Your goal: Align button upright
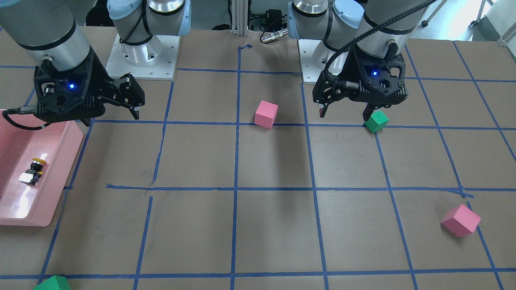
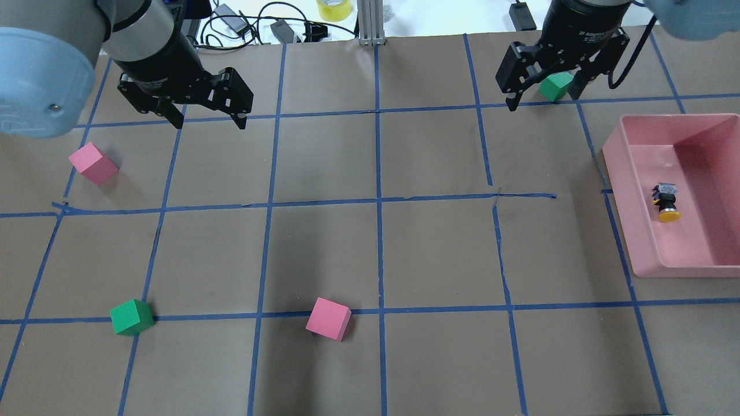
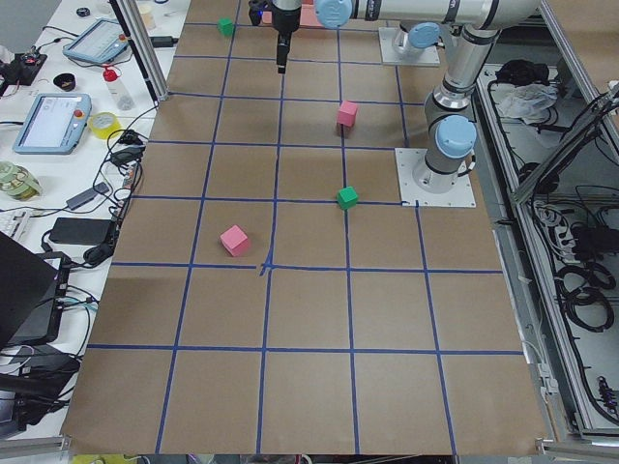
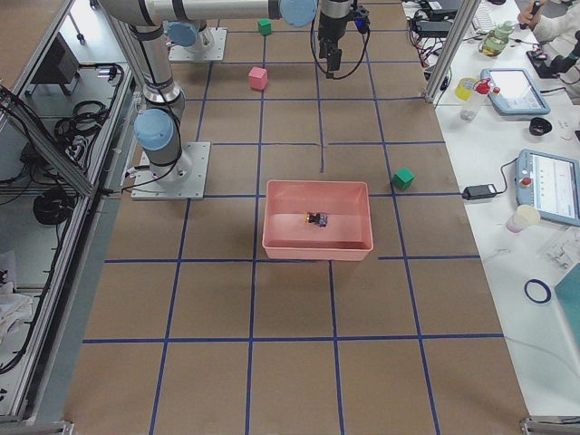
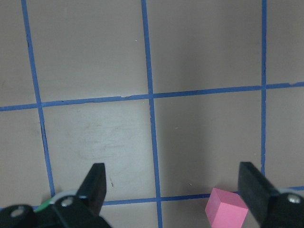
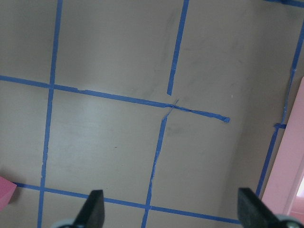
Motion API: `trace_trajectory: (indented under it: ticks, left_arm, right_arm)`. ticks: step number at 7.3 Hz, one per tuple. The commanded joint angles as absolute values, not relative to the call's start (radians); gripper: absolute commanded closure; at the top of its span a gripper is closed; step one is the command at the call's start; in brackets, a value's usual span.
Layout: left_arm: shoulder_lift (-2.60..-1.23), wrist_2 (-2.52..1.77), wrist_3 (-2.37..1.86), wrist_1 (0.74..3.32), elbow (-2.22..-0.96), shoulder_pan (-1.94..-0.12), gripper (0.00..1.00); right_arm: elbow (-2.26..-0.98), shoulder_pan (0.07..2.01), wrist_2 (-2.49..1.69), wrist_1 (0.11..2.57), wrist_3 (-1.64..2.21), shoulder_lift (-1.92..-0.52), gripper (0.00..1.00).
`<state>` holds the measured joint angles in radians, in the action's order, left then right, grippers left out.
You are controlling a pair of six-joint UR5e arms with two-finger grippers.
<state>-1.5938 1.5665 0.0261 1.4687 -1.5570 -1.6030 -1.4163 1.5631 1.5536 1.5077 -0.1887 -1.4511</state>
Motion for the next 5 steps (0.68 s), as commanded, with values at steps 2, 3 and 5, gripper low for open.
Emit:
trace_trajectory:
  ticks: [2,3,5]
  left_arm:
    - [-1.594,1.566,0.026,1.468,-1.557,-1.601,0.0]
    - [-1.594,1.566,0.026,1.468,-1.557,-1.603,0.0]
    - [-1.594,1.566,0.026,1.468,-1.557,-1.601,0.0]
  right_arm:
    - [-1.417,1.563,1.542,1.499,-0.187,-1.45,0.0]
    - [-1.417,1.563,1.542,1.499,-0.186,-1.448,0.0]
    - [-1.417,1.557,1.545,1.499,-0.192,-1.445,0.0]
